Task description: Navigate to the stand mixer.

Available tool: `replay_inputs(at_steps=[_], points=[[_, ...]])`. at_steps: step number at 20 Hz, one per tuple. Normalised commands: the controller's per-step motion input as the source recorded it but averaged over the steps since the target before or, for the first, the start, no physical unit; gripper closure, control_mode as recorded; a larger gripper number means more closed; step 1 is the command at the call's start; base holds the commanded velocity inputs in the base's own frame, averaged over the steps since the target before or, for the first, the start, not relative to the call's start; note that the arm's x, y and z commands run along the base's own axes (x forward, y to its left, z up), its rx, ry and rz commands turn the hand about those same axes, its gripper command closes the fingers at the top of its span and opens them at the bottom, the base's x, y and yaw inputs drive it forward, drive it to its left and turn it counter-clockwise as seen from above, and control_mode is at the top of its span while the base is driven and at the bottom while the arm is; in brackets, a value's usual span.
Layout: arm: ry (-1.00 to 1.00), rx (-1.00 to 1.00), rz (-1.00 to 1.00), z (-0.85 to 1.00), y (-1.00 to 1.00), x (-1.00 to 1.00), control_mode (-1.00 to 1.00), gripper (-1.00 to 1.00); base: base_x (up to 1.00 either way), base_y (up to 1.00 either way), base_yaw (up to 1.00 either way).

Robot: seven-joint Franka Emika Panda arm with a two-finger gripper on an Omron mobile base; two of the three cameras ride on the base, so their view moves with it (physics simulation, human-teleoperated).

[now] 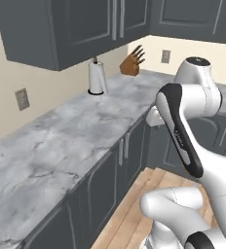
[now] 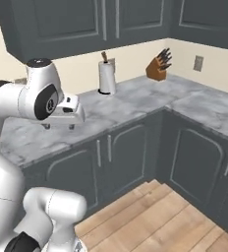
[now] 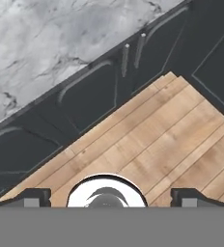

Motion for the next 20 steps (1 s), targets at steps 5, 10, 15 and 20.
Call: replay_inputs(at_steps=[5, 10, 15, 20], points=[[0.0, 0.0, 0.0, 0.0, 0.0, 0.0, 1.0, -1.0, 0.99, -1.0, -0.29], [0.0, 0.0, 0.0, 0.0, 0.0, 0.0, 1.0, -1.0, 1.0, -1.0, -0.27], [0.0, 0.0, 0.0, 0.0, 0.0, 0.0, 1.0, -1.0, 0.99, -1.0, -0.2], [0.0, 0.0, 0.0, 0.0, 0.0, 0.0, 1.0, -1.0, 0.8, -1.0, -0.14]])
